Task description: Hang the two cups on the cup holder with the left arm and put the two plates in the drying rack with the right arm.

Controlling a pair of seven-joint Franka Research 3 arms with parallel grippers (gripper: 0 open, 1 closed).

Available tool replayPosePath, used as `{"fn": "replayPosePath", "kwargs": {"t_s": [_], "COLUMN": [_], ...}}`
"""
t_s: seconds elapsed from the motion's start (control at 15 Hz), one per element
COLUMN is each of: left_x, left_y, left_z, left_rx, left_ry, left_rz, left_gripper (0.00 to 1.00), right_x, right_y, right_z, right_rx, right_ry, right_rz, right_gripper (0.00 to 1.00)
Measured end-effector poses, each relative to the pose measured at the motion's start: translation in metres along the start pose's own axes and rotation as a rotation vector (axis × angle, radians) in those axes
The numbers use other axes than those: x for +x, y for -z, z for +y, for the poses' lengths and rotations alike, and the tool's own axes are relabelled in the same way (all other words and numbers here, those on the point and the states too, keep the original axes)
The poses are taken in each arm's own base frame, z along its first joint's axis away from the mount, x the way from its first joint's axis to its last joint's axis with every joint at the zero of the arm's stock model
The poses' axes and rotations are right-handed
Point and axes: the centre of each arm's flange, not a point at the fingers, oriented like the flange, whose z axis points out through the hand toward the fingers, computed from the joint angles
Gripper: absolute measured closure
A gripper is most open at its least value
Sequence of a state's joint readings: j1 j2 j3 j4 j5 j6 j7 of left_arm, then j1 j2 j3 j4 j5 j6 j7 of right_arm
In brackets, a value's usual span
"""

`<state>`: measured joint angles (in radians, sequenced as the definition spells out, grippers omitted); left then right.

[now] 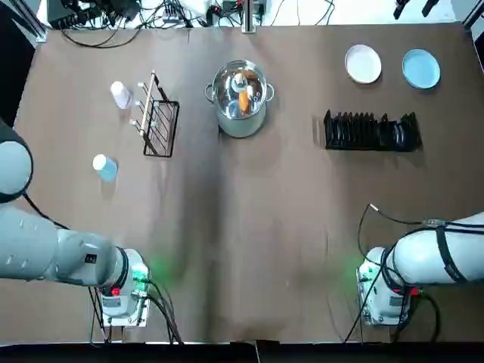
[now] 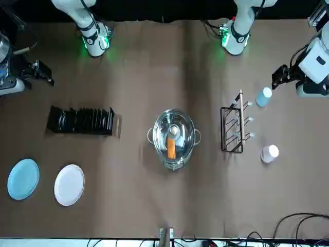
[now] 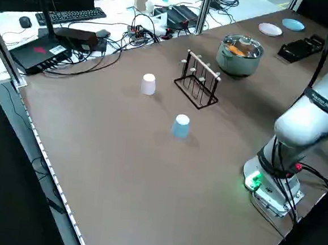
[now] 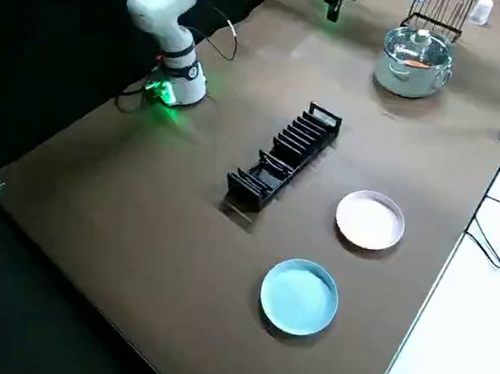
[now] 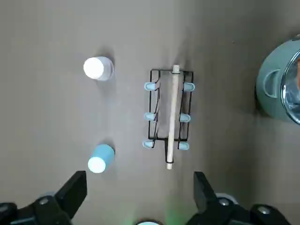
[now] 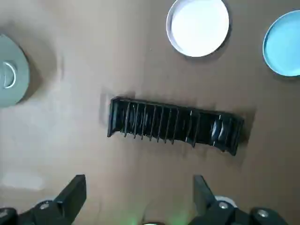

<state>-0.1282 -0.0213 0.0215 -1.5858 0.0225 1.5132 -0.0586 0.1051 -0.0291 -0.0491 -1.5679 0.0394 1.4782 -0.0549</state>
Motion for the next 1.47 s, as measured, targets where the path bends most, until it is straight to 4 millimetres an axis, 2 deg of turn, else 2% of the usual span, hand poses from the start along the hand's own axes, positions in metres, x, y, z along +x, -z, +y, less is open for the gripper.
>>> {"fn": "replayPosePath", "kwargs": {"t_s": [0.07,0.2,0.47,0.67,0.73,0.87,0.93,1.07,1.27,1.47], "left_x": [-0.001,-0.001,0.000,0.010,0.015,0.023,0.026,0.022,-0.013,-0.068], "left_y": [0.001,0.002,-0.001,-0.028,-0.042,-0.080,-0.101,-0.148,-0.220,-0.288], "left_z": [0.000,0.000,-0.006,-0.016,-0.021,-0.041,-0.051,-0.066,-0.090,-0.113], "left_rx": [0.000,0.000,0.000,0.019,0.023,0.025,0.024,0.019,0.003,-0.010], "left_ry": [0.000,-0.007,0.003,0.020,0.029,0.056,0.060,0.069,0.025,-0.007], "left_rz": [0.002,0.002,-0.002,-0.056,-0.083,-0.143,-0.148,-0.144,-0.139,-0.080], "left_gripper": [0.00,0.00,0.00,0.00,0.00,0.00,0.00,0.00,0.00,0.00], "right_x": [0.002,0.002,0.002,0.003,0.005,0.017,0.027,0.049,0.074,0.096], "right_y": [0.000,0.000,-0.002,-0.004,-0.009,-0.033,-0.051,-0.085,-0.132,-0.176], "right_z": [-0.010,-0.015,-0.009,-0.005,-0.004,0.005,0.016,0.053,0.106,0.137], "right_rx": [-0.001,-0.002,-0.001,-0.002,-0.002,-0.004,-0.004,-0.005,-0.008,-0.075], "right_ry": [0.018,0.029,0.095,0.112,0.112,0.097,0.077,0.016,-0.057,-0.098], "right_rz": [0.008,0.008,0.004,0.000,-0.009,-0.050,-0.077,-0.085,-0.074,-0.066], "right_gripper": [0.00,0.00,0.00,0.00,0.00,0.00,0.00,0.00,0.00,0.00]}}
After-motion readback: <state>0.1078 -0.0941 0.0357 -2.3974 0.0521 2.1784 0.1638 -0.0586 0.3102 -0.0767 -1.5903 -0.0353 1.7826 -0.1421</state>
